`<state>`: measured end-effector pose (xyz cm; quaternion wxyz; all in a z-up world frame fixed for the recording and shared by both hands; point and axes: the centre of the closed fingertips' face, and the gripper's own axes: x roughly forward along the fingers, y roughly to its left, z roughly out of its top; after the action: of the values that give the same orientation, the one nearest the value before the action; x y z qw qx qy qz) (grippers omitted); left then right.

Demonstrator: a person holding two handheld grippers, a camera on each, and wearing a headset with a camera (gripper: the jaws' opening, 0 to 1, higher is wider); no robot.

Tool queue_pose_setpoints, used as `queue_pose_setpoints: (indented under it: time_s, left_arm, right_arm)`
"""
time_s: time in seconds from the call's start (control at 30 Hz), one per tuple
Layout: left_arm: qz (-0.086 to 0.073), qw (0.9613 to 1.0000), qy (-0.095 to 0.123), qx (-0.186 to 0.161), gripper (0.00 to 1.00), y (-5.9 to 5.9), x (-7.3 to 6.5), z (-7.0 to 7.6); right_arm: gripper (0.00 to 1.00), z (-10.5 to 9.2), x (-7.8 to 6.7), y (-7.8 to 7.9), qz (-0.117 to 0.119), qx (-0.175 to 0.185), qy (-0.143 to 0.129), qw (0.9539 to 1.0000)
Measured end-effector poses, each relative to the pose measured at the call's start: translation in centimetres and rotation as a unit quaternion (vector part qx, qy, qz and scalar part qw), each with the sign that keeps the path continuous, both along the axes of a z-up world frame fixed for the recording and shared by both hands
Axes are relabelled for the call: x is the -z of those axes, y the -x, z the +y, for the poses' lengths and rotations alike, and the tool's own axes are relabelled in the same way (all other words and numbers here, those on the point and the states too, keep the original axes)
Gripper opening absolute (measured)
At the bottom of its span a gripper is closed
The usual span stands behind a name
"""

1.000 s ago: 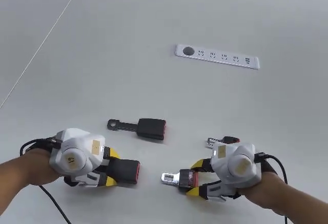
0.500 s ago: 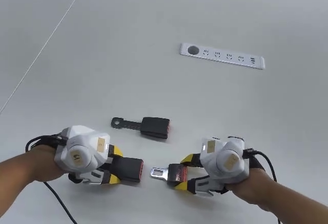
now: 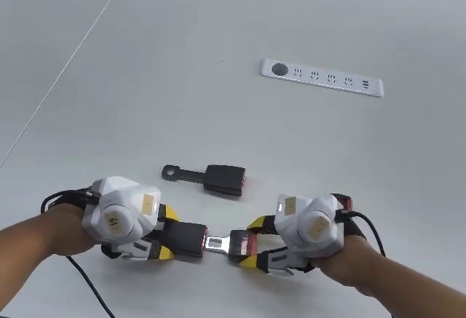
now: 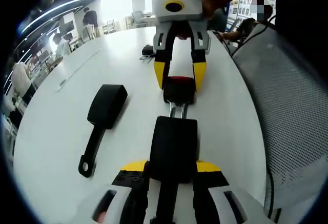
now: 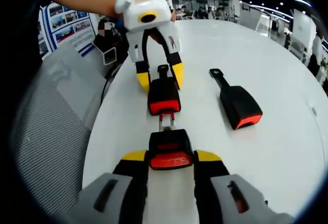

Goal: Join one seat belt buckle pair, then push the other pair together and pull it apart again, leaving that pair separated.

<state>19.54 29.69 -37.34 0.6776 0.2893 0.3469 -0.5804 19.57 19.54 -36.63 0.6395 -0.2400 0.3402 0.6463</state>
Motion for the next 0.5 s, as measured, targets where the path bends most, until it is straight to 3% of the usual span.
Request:
queue_pose_setpoints:
  time_s: [0.5]
  left_arm:
    - [0.002, 1.0, -0.006, 0.003, 0.34, 0.0, -0.1, -0.2]
  right_arm:
    - [0.35, 1.2, 0.2, 0.0, 0.0, -0.005, -0.011, 0.9999]
